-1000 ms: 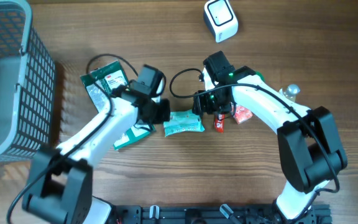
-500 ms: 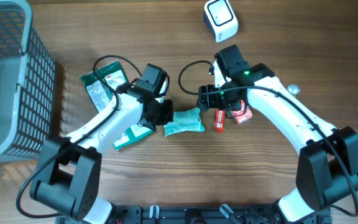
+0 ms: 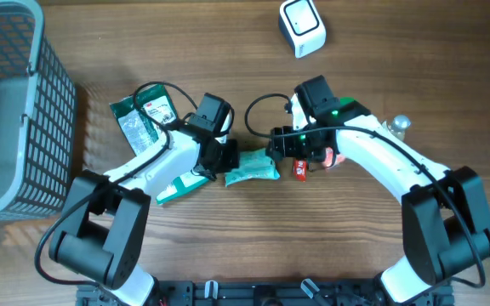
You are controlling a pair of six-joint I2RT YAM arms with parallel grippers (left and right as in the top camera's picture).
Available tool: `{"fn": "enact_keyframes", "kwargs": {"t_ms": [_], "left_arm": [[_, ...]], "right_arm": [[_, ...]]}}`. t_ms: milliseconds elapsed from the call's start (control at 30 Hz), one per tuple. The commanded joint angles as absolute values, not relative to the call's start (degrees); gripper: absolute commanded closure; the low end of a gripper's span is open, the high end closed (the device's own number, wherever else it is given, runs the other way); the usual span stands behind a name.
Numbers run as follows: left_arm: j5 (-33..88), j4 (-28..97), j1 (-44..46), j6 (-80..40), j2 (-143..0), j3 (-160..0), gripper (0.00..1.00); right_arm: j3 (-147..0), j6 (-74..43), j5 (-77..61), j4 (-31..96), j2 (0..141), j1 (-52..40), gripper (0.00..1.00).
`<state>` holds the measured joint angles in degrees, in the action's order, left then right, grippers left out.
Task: Scan the item barcode
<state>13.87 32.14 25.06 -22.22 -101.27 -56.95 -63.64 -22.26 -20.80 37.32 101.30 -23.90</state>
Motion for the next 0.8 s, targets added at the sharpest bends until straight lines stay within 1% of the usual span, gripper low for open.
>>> {"fn": "enact_keyframes", "kwargs": {"t_ms": [0, 100, 167, 267, 333, 400, 567, 700, 767], "left_arm": [[14.50, 31.16, 25.28, -22.98, -104.86, -54.52, 0.95], [14.50, 31.20, 25.28, -22.98, -104.92, -54.54, 0.95], [14.48, 31.20, 25.28, -22.98, -104.92, -54.54, 0.95], [14.48, 31.24, 25.28, -22.98, -104.92, -54.52, 0.95], [14.48, 31.24, 25.28, -22.98, -104.92, -54.52, 0.95], [14.48, 31.22, 25.28, -22.96, -104.92, -54.52, 0.95], [14.48, 31.20, 25.28, -22.98, -104.92, -54.52, 0.95], [14.48, 31.24, 25.28, -22.96, -104.92, -54.52, 0.95], [14.48, 31.24, 25.28, -22.96, -104.92, -54.52, 0.95]], "right_arm": [[-62.26, -24.23, -23.75, 36.42, 103.53, -23.90, 0.21], [-62.24, -24.93, -28.12, 34.06, 105.54, -23.90, 0.23], [-62.24, -25.98, -30.22, 32.82, 107.15, -23.92, 0.27], [-62.24, -26.94, -32.18, 31.88, 109.75, -23.90, 0.35], [-62.24, -27.66, -32.49, 30.96, 111.31, -23.92, 0.43], [-62.22, -30.11, -32.86, 30.20, 112.31, -23.90, 0.53], [-62.02, -30.65, -35.59, 28.34, 112.73, -23.92, 0.54], [-58.67, -31.75, -39.11, 21.58, 112.73, -23.92, 0.57], [-57.84, -31.81, -39.07, 20.49, 112.73, -23.92, 0.66]]}}
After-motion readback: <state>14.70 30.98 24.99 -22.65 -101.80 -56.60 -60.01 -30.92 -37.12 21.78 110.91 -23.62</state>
